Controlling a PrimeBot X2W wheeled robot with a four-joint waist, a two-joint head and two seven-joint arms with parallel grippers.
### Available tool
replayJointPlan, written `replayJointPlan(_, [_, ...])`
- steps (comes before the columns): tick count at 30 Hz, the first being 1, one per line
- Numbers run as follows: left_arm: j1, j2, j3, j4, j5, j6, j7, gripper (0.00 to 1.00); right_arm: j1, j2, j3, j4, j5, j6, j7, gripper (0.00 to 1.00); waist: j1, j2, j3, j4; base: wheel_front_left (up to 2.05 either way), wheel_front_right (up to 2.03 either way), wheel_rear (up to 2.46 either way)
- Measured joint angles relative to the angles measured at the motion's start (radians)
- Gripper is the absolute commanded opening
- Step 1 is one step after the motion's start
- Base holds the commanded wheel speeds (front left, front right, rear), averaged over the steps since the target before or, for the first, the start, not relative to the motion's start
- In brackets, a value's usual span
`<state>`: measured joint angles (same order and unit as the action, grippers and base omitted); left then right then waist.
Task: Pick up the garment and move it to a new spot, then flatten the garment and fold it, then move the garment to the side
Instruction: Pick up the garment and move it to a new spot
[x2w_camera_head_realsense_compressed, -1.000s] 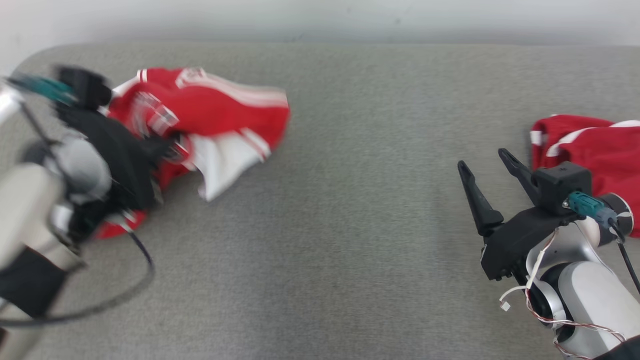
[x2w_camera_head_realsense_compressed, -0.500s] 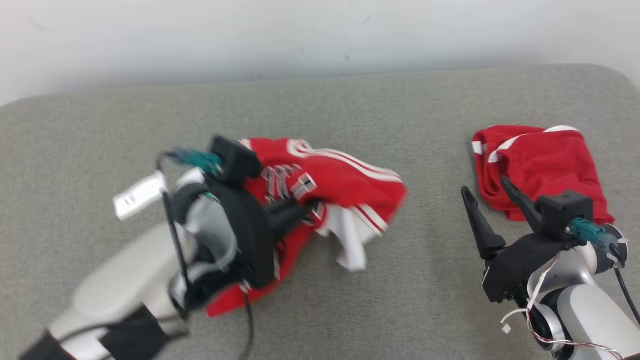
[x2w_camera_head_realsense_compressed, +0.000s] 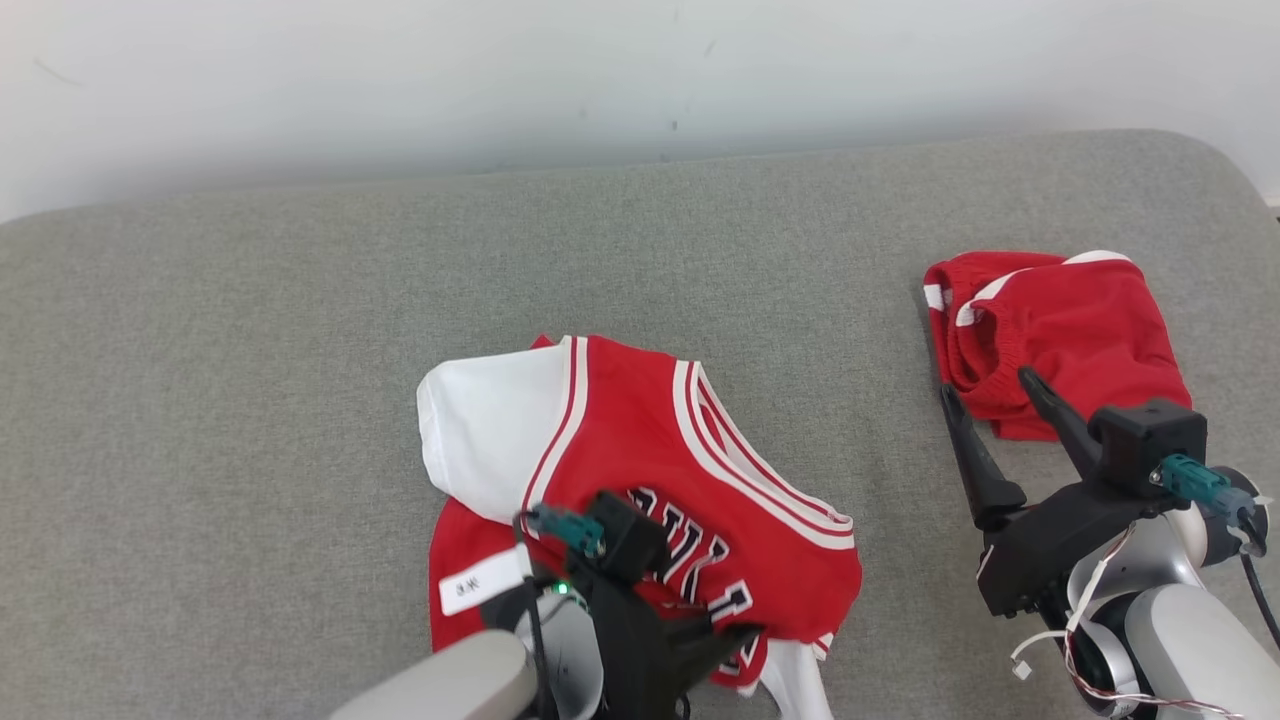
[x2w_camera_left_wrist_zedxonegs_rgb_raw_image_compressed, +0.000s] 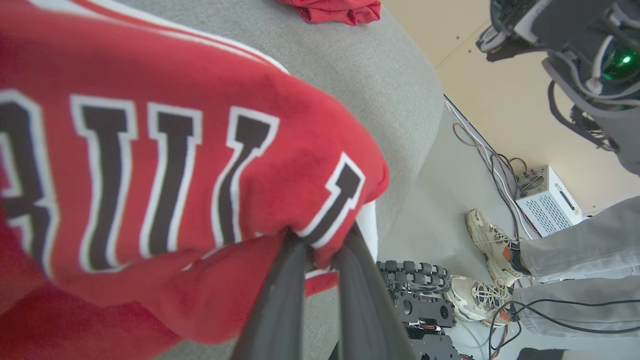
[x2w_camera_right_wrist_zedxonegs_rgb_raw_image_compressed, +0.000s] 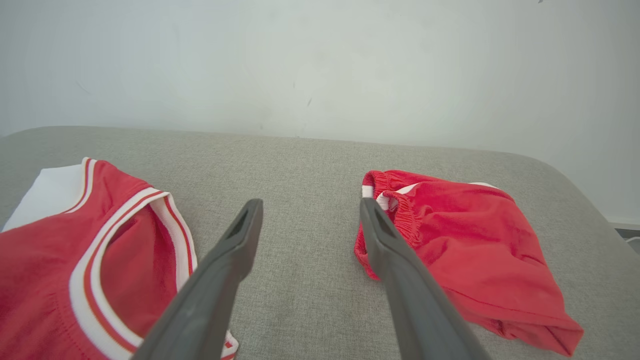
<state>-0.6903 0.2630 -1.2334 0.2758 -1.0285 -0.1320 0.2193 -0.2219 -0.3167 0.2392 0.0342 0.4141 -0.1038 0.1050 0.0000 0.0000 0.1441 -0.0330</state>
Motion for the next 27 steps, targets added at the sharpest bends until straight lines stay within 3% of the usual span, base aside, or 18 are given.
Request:
replayJointPlan(1, [0.012,-0.009,-0.007,0.015,0.0,0.0,-0.001,0.0,0.004,0.0,0.0,0.004,0.001,0.0,0.0,1.0,0.0,0.0,-0.003,0.001,0.0,0.0,0.0])
replayJointPlan(2, [0.023,-0.014,-0.012,0.036,0.002,0.0,-0.009,0.29,0.006,0.001,0.002,0.007,0.001,0.0,0.0,1.0,0.0,0.0,-0.005,0.002,0.0,0.0,0.0])
replayJointPlan(3, [0.034,-0.015,-0.014,0.047,0.011,0.0,-0.017,1.0,0.007,0.001,0.003,0.007,0.001,0.0,0.0,1.0,0.0,0.0,-0.008,0.003,0.0,0.0,0.0])
replayJointPlan(11, [0.04,-0.05,0.03,0.085,0.01,0.0,-0.105,1.0,0.012,-0.006,-0.011,0.029,0.017,0.007,-0.01,1.0,0.0,0.0,-0.025,0.036,0.0,0.0,0.0])
replayJointPlan(20, [0.055,0.001,0.078,0.109,0.018,0.02,-0.196,1.0,0.033,0.001,0.002,0.072,0.035,0.03,-0.017,1.0,0.0,0.0,-0.062,0.096,0.0,0.0,0.0])
replayJointPlan(27, [0.116,0.05,0.124,0.141,0.009,0.073,-0.26,1.0,0.035,0.011,0.028,0.1,0.051,0.052,-0.008,1.0,0.0,0.0,-0.101,0.134,0.0,0.0,0.0])
